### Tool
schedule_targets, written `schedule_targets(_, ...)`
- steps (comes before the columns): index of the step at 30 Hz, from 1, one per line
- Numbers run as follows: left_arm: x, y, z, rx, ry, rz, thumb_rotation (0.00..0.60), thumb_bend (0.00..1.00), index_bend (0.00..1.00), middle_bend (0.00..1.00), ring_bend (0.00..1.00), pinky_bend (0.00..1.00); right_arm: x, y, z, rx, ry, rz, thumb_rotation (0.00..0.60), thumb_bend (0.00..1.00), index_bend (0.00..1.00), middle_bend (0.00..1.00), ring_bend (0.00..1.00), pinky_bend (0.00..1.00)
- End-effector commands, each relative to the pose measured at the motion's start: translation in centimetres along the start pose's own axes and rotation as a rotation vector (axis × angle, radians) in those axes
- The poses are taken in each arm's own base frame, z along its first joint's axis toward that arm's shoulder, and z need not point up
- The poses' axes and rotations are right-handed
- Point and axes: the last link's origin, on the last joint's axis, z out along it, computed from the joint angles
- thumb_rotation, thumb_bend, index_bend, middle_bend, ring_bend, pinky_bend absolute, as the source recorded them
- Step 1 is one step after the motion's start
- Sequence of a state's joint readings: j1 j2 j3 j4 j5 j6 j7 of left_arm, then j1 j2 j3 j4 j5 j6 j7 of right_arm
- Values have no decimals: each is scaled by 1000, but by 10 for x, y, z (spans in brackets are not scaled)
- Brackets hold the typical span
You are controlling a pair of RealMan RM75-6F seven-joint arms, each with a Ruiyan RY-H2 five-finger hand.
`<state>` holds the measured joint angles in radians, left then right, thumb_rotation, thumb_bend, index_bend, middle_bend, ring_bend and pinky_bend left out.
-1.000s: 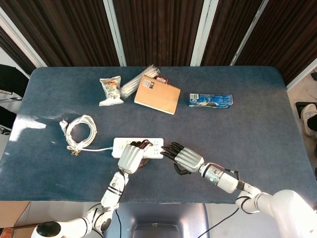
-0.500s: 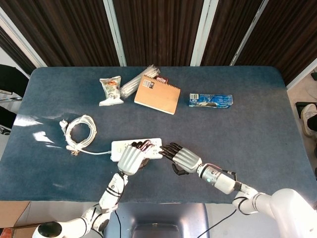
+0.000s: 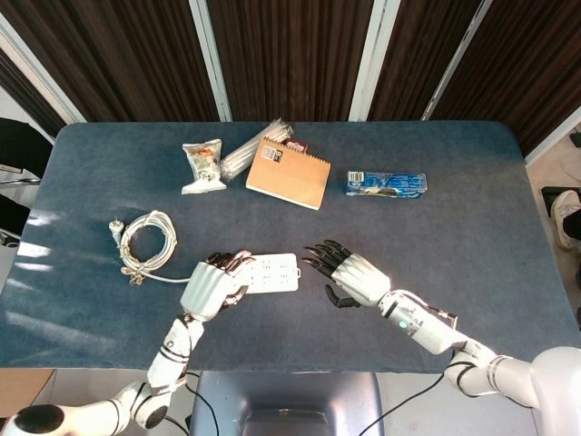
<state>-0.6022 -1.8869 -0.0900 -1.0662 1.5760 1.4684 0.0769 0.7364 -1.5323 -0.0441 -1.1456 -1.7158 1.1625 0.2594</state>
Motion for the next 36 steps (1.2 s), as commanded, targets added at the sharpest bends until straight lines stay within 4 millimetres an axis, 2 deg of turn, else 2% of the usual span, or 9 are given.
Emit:
schedule_targets(1,25,-41,-44,107,-62,27,600,438,320,417,373,386,34,11,-25,-45,82,-33,447,754,0,12,0,0)
schedule_targets(7,19,-99,-83,287,-149,131,600,428,281,372,298,183,65,15,-58,-117,100,-86,451,669,0,10,0,0)
schedule_targets(10,10,-120,-98,375,-224,99,600,419,125,258,200,153,71,16,-74,-186,65,-110,452,614,0,11,0,0)
schedule_targets(12,7,-129,-103,405,-243,99,600,414,14,142,108,136,73,15,-83,-227,50,-124,450,591,0,11,0,0)
schedule_targets(17,15,-135,-115,414,-244,124,600,369,0,0,0,122,77,14,-101,-301,20,-141,450,535,0,12,0,0)
schedule_targets(23,62,-136,-146,407,-201,251,600,355,0,0,0,103,84,21,-148,-462,54,-150,451,506,0,5,0,0)
schedule_targets(28,121,-128,-175,498,-168,237,600,362,0,0,0,81,78,21,-225,-762,91,-153,449,355,0,0,0,0)
schedule_targets(31,141,-118,-181,495,-124,261,600,383,0,0,0,72,66,19,-265,-880,169,-130,447,326,0,0,0,0)
schedule_targets(36,146,-112,-178,428,-25,307,600,391,0,0,0,53,68,21,-280,-892,225,-122,458,306,0,0,0,0)
